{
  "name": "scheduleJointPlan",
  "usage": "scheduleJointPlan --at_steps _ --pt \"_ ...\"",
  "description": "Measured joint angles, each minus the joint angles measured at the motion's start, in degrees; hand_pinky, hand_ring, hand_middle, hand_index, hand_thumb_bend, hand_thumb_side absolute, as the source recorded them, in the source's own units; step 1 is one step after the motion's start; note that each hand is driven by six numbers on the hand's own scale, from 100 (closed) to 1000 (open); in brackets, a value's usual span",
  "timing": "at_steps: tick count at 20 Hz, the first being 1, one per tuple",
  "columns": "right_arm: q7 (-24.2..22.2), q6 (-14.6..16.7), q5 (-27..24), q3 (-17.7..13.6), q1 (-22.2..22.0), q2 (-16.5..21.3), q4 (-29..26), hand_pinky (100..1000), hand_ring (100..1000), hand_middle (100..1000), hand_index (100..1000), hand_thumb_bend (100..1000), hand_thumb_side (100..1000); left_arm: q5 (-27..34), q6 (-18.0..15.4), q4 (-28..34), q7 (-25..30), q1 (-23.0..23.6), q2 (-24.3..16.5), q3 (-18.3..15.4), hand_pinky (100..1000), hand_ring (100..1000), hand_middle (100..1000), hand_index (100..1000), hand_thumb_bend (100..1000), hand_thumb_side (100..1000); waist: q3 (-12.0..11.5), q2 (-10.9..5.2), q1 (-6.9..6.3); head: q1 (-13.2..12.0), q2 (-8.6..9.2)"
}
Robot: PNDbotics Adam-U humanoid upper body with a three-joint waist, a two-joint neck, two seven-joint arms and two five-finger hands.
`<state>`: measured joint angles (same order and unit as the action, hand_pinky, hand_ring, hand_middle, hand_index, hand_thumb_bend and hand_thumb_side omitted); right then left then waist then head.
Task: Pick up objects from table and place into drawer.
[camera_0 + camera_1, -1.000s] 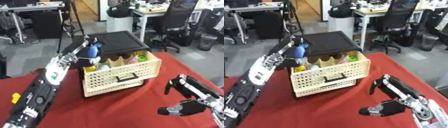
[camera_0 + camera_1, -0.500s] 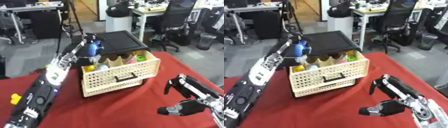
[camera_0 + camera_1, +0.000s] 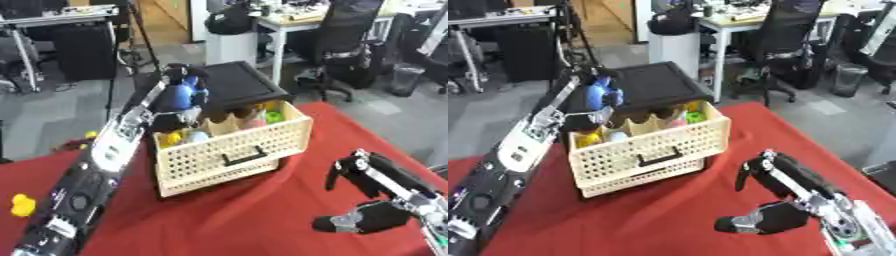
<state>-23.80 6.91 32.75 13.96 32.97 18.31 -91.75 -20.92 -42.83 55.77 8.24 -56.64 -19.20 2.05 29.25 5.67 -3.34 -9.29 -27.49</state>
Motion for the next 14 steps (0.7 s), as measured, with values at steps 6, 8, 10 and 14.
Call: scheduleJointPlan --at_steps 6,8,10,14 --pt "-0.2 0.2 0.0 0.2 0.4 0.0 0.0 143 100 100 523 863 636 -0.5 -0.4 0.2 -0.4 -0.3 -1.1 -0.9 476 577 559 785 102 100 0.8 0.7 -1.46 -0.6 0.5" --pt "-0.2 0.2 0.0 0.2 0.4 0.0 0.0 143 100 100 522 862 636 -1.5 -0.5 0.2 -0.8 -0.4 -1.4 -1.2 507 602 567 786 131 100 0.9 0.8 -2.02 -0.6 0.5" --pt "-0.3 0.3 0.0 0.2 0.4 0.0 0.0 144 100 100 522 862 635 -2.9 -0.6 0.2 -1.2 -0.4 -1.4 -1.5 548 639 594 790 190 100 0.9 0.89 -2.22 -0.6 0.5" --pt "-0.3 0.3 0.0 0.3 0.4 0.0 0.0 144 100 100 521 862 635 -5.8 -1.1 -0.2 -2.4 -0.4 -1.4 -1.8 587 702 660 814 348 100 0.9 0.91 -2.21 -0.6 0.5"
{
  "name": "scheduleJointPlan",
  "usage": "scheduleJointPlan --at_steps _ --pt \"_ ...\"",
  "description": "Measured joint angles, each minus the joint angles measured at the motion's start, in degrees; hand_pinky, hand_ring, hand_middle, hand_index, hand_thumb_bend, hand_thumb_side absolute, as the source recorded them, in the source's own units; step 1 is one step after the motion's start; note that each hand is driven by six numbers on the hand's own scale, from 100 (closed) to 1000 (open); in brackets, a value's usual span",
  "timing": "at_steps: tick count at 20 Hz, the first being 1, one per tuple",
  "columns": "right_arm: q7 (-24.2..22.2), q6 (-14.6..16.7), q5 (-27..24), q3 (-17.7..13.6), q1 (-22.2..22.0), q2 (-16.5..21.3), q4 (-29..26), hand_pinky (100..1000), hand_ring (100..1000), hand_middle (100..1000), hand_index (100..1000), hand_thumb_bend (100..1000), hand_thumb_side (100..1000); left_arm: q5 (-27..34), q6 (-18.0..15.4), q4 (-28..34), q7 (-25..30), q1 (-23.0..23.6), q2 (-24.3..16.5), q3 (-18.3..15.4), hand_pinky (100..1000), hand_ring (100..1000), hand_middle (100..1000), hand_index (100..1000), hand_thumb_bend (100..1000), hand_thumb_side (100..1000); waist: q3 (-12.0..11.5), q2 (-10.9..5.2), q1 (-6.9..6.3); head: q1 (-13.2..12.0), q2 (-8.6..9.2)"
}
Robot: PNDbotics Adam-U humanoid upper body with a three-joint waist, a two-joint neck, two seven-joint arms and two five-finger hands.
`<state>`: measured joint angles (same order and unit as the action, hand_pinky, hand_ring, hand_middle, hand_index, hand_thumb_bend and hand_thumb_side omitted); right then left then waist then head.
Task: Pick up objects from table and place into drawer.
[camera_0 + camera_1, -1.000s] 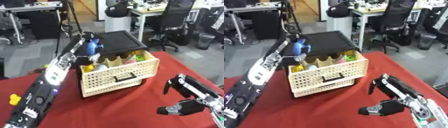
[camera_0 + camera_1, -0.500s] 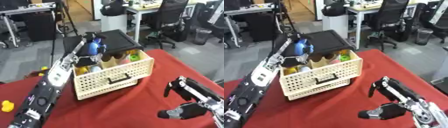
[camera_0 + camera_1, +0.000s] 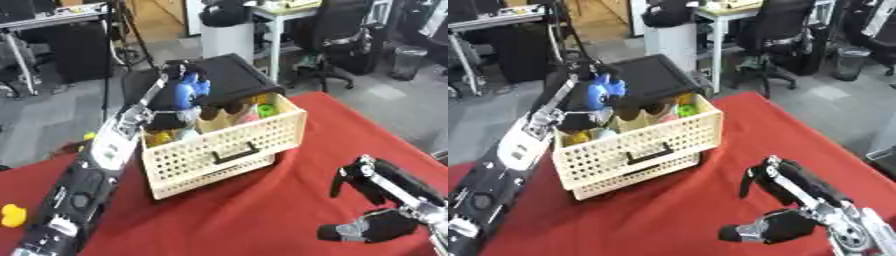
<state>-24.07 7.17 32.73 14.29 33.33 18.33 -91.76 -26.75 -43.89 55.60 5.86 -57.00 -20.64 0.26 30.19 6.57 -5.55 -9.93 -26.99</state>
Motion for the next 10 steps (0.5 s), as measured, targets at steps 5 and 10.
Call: scheduleJointPlan --at_steps 5,10 --pt "-0.1 0.1 0.0 0.0 0.0 0.0 0.0 145 100 100 521 862 633 -2.5 -1.2 -0.4 -1.1 -0.1 0.0 -0.1 616 743 714 835 648 161 0.0 0.0 0.01 0.0 0.01" --pt "-0.1 0.1 0.0 0.0 0.0 0.0 0.0 145 100 100 520 862 634 -3.2 -2.2 -0.5 -1.7 -0.1 0.0 -0.1 627 754 724 841 721 200 -0.1 0.01 0.01 0.1 0.01"
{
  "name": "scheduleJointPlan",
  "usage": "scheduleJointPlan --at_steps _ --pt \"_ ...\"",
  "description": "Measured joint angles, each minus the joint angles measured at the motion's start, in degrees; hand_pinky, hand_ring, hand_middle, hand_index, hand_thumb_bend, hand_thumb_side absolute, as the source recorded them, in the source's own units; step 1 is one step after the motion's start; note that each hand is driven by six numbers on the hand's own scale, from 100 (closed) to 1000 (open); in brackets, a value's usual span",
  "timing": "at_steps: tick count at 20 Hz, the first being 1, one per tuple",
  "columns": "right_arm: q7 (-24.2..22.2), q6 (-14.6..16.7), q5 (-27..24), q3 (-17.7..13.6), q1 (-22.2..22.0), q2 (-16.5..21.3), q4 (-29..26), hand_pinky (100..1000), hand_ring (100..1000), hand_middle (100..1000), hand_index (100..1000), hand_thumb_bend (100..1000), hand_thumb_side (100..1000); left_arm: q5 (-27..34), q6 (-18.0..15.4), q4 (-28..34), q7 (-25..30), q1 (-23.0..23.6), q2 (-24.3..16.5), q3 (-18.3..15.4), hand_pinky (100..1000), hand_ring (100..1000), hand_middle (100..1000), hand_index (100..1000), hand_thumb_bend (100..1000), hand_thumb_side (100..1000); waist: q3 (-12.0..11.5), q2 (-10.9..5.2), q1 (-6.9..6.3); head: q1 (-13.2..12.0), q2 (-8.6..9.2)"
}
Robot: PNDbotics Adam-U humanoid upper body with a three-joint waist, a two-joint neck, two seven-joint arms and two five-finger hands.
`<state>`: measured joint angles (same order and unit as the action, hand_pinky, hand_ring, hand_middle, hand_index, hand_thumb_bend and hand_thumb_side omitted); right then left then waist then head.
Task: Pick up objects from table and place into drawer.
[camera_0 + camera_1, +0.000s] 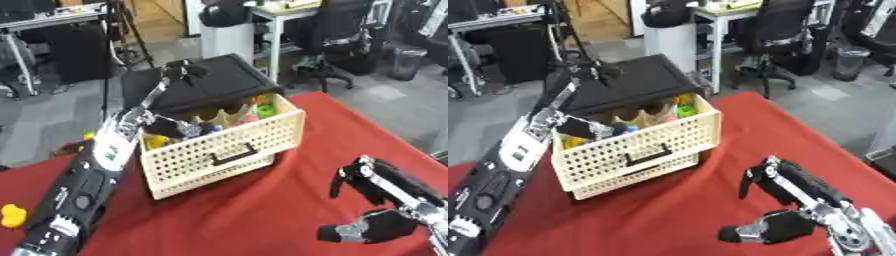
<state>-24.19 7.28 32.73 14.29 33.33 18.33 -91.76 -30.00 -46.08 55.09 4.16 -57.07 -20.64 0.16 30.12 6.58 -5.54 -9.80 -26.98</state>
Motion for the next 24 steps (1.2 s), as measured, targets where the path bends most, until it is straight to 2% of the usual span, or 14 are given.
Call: scheduleJointPlan --at_steps 5,9,14,18,20,22,23,24 --pt "0.0 0.0 0.0 0.0 0.0 0.0 0.0 146 100 100 520 863 632 0.2 -0.2 -0.1 -0.2 0.0 0.0 0.0 626 750 724 844 682 213 -0.3 0.0 0.08 0.1 0.0" --pt "0.0 0.0 0.1 0.0 0.0 0.0 0.0 145 100 100 522 863 637 1.9 0.2 0.2 0.1 0.2 0.0 0.0 631 737 721 844 659 204 -1.2 -0.02 0.69 0.2 0.0" --pt "0.1 0.0 0.2 -0.2 -0.6 0.0 0.4 144 100 100 528 866 641 7.0 2.8 2.6 2.1 1.2 -0.4 0.4 622 711 707 844 471 284 -3.8 -1.27 1.93 0.7 -0.1" --pt "0.5 -0.2 0.4 -0.5 -1.7 0.1 0.9 140 100 100 536 868 648 14.9 7.0 6.7 5.6 2.7 -2.1 1.1 595 686 685 840 369 355 -6.5 -2.84 3.41 2.1 -0.48" --pt "0.7 -0.4 0.5 -0.7 -2.2 0.1 1.2 138 100 100 531 869 651 19.8 9.5 9.0 7.9 3.6 -3.4 1.4 569 664 670 832 209 470 -7.9 -3.61 4.24 3.0 -0.84" --pt "1.0 -0.5 0.5 -0.9 -2.4 0.1 1.5 137 100 100 519 870 652 24.6 12.1 11.0 10.1 4.8 -4.7 1.5 561 658 663 827 177 499 -9.3 -4.29 4.86 3.7 -1.32" --pt "1.1 -0.5 0.6 -0.9 -2.5 0.1 1.7 137 100 100 519 872 649 26.9 13.4 11.9 11.2 5.5 -5.5 1.5 553 653 661 827 100 576 -10.0 -4.58 5.11 4.1 -1.66" --pt "1.2 -0.5 0.7 -0.9 -2.6 0.2 2.0 137 100 100 520 873 647 29.0 14.7 12.8 12.1 6.3 -6.2 1.4 551 651 659 826 100 605 -10.8 -4.85 5.35 4.5 -1.9"
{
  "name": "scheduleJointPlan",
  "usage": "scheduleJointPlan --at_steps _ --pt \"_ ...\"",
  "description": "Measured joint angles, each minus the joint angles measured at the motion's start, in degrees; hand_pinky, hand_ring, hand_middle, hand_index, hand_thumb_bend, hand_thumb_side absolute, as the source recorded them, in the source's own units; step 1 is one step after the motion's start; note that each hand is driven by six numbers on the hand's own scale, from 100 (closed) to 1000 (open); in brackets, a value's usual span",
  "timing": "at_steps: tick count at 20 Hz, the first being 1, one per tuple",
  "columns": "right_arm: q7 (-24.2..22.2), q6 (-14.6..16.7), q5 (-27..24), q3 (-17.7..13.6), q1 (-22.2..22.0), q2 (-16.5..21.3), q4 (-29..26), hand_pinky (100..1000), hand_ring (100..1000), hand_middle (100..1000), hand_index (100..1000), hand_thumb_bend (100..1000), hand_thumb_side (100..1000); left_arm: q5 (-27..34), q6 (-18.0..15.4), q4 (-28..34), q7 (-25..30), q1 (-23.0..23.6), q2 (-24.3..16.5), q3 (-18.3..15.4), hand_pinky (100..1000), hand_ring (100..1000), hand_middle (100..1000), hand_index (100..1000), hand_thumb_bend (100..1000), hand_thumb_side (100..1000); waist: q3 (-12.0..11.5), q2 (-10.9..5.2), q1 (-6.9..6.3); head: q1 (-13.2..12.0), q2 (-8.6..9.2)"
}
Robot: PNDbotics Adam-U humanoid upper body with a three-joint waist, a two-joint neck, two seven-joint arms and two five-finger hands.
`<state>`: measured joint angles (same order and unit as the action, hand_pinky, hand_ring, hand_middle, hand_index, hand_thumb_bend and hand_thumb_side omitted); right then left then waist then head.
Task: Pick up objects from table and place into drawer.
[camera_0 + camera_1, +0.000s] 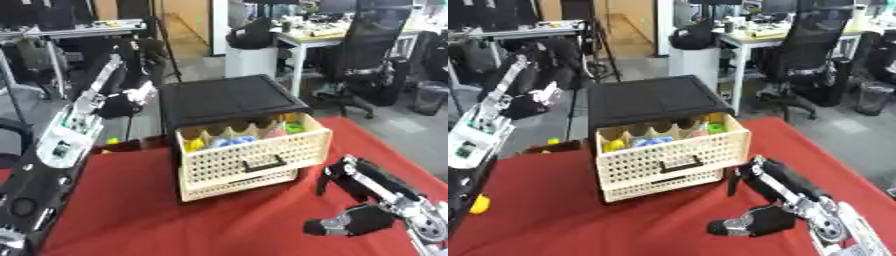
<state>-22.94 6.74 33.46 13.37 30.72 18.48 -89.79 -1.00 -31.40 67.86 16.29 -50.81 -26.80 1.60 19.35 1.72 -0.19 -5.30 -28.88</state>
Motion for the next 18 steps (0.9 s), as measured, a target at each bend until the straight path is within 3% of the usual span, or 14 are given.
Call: scheduleJointPlan --at_steps 2,6,14,18 --pt "0.1 -0.1 0.3 0.0 0.0 0.1 0.6 136 100 100 522 874 645 4.0 2.4 1.9 1.7 1.8 -1.5 -0.1 542 643 653 825 100 671 -1.6 -0.44 0.43 0.7 -0.58" --pt "0.5 -0.1 0.7 -0.3 -0.3 0.5 1.6 137 100 100 515 873 649 9.2 5.9 5.4 3.8 6.4 -4.4 -1.2 529 635 650 828 100 682 -4.6 -0.73 0.9 1.5 -1.79" --pt "0.1 0.4 1.1 0.2 0.2 0.5 3.3 150 100 100 471 867 666 11.9 9.2 8.8 5.5 15.1 -7.7 -4.0 515 627 645 830 100 705 -10.4 -1.4 1.51 3.2 -3.82" --pt "0.0 0.5 2.1 0.4 1.3 0.5 5.1 155 100 220 456 872 665 12.4 10.5 10.5 5.2 17.9 -8.0 -5.5 514 627 645 832 100 711 -12.2 -1.49 1.77 3.9 -4.39"
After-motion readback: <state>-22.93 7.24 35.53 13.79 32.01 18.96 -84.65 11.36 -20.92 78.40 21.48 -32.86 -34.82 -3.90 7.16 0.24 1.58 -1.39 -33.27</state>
